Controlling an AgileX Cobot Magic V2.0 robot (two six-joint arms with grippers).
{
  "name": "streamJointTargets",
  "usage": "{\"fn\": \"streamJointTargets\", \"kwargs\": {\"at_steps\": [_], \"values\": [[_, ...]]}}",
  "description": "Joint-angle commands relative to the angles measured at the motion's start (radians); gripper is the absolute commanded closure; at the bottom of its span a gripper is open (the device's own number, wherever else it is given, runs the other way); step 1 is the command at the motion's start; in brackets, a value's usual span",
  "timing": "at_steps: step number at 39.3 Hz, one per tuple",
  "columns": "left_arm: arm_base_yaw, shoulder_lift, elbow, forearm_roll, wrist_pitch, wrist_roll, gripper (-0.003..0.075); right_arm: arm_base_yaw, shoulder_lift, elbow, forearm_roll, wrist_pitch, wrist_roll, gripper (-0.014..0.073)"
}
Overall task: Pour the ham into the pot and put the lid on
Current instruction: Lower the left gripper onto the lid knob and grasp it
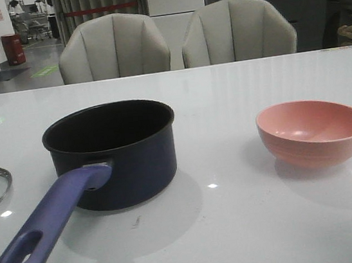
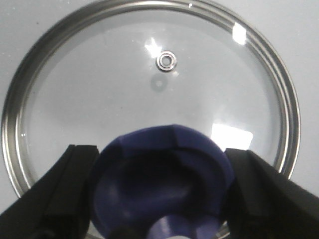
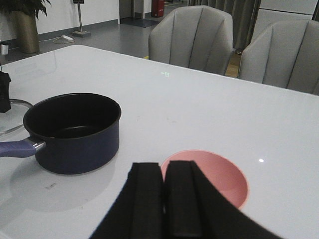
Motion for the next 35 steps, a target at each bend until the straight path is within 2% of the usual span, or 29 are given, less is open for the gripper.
{"fn": "streamJointTargets", "kwargs": {"at_steps": [1,5,26,35], "values": [[0.000,-0.056,-0.028,-0.013,-0.025,-0.010,0.0518,0.003,0.005,-0.029,0.001,-0.072,-0.008,0.0447],[0.000,-0.065,-0.028,-0.013,-0.025,-0.010,0.0538,0.003,0.005,-0.029,0.001,-0.072,-0.008,0.0447],[-0.002,-0.126,-0.035,-0.013,-0.027,-0.010,0.0538,0.003,0.005,-0.029,0.001,-0.072,-0.008,0.0447],[-0.031,-0.198,-0.123,-0.013,0.010,-0.003,0.0538,0.003,0.005,-0.029,0.001,-0.072,-0.008,0.0447]]}}
